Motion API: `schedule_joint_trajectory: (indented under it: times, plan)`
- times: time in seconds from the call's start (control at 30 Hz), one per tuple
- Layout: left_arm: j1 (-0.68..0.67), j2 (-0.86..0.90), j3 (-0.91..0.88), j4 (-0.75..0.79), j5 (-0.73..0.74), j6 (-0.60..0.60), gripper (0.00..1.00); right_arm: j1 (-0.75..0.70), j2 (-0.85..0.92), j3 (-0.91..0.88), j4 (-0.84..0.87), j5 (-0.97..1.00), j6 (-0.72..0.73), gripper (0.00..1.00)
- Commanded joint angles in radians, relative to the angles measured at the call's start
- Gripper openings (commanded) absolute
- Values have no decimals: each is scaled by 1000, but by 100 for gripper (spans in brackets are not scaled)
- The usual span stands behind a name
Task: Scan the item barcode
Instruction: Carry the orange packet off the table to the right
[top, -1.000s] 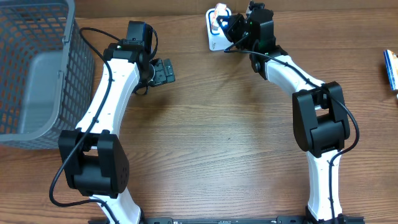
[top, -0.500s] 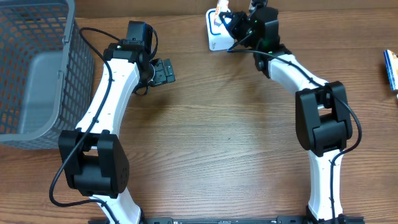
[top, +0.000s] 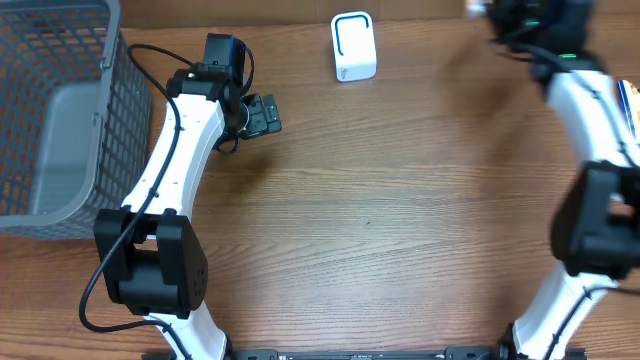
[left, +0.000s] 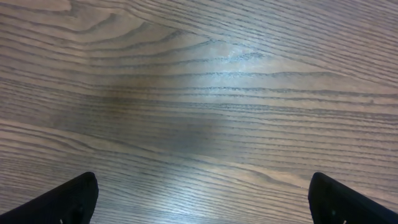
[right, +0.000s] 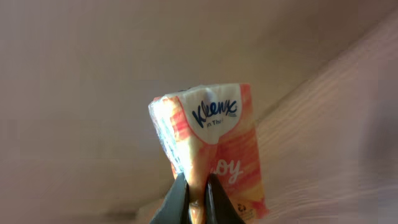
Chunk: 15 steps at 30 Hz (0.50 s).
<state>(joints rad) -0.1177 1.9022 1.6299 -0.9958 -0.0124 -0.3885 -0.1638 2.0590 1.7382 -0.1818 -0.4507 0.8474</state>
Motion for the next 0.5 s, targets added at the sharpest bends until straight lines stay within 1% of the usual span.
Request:
schedule_joint_trajectory:
  times: [0.0, 0.17, 0.23, 0.4, 0.47]
  plan:
    - [-4, -6, 16, 1, -6, 15, 100, -123, -64, 23, -115, 101, -45, 4]
    - [-4, -6, 16, 1, -6, 15, 100, -332, -65, 23, -309, 159, -47, 4]
    - [-4, -6, 16, 1, -6, 15, 100, -403, -65, 23, -372, 210, -77, 4]
    - [-4, -6, 16, 1, -6, 15, 100, -529, -65, 22, -404, 269, -244, 4]
    - [-4, -6, 16, 1, -6, 15, 100, -556, -65, 20, -404, 297, -277, 10]
